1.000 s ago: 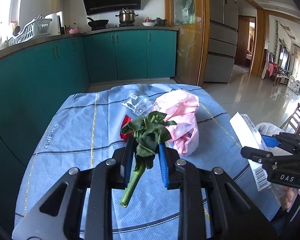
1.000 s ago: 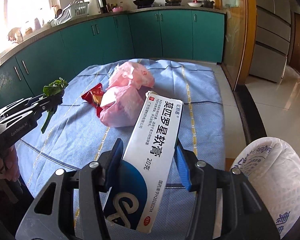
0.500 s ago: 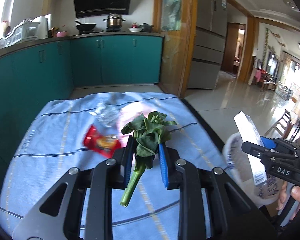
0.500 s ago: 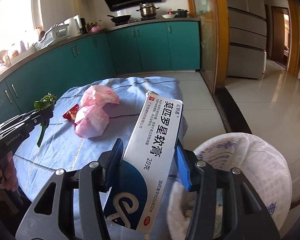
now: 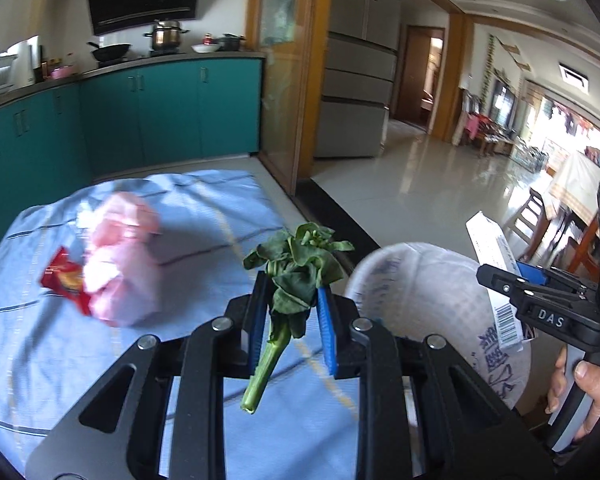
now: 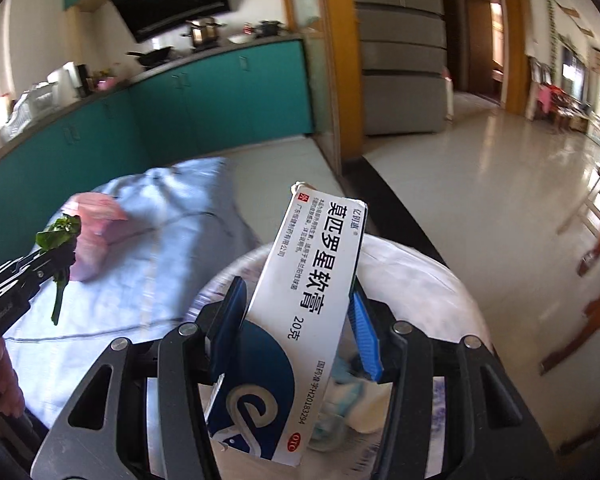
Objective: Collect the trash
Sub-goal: 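Carry the box with the right tool over the bin while the left tool carries the vegetable, then open the right tool over the bin while the left tool drops the vegetable in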
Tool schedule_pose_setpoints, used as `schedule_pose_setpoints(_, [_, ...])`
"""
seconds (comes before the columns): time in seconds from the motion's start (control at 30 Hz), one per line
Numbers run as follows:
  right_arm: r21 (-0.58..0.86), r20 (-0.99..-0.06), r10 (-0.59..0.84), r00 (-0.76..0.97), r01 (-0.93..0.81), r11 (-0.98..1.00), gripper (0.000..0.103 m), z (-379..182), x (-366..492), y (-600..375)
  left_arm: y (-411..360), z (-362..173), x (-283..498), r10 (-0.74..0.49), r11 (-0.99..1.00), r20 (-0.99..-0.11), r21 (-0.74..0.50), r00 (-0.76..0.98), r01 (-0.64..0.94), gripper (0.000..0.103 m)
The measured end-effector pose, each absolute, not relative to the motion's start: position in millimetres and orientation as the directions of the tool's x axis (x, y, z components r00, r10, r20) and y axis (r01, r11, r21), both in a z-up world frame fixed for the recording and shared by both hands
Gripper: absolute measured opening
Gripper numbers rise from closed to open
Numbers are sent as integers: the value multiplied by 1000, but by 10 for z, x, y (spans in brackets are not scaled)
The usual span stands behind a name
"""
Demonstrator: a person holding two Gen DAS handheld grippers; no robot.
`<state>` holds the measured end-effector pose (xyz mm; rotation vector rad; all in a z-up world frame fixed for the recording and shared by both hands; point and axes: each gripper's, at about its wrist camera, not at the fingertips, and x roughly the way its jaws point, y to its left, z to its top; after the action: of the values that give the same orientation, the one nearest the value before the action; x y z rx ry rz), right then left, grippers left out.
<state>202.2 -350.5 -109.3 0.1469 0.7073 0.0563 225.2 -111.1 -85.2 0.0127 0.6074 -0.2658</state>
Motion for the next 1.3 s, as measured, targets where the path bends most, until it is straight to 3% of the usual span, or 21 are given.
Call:
schedule_pose_setpoints(0.53, [196,-649,65,758,85,977,51,-1201,1897,-3970,-2296,-1383,2267,-355,901,-650,-46,672,431,26])
schedule_pose_setpoints(0.6, [199,-652,61,756,92,976,51,-1214,1896,-3988,-2346,-1406,2260,-350,898,-655,-31,670,439,36])
schedule_pose_setpoints(0.67, [201,-655,61,754,95,975,51,-1224,1896,-3992,-2357,-1408,2247,-348,900,-650,-30,675,435,58])
schedule_pose_setpoints(0.93, [177,-672,66,738,74,981,52,-1252,1988,-3842,-2184,-1302,2222,-346,910,-631,-47,694,411,72])
schedule_pose_setpoints(0.97, [171,-674,63,736,73,983,54,-1256,2003,-3816,-2156,-1285,2224,-343,913,-629,-48,698,405,73])
schedule_pose_setpoints(1.03, [157,-676,48,736,79,984,69,-1259,2019,-3789,-2085,-1248,2238,-337,918,-625,-53,704,392,74])
schedule_pose_setpoints(1.1, [142,-676,35,736,83,986,75,-1261,2032,-3755,-2023,-1230,2237,-329,922,-622,-51,711,383,75])
schedule_pose_setpoints(1.3, [159,-672,51,738,76,984,80,-1219,2126,-3635,-1774,-1148,2237,-255,945,-601,10,757,326,77])
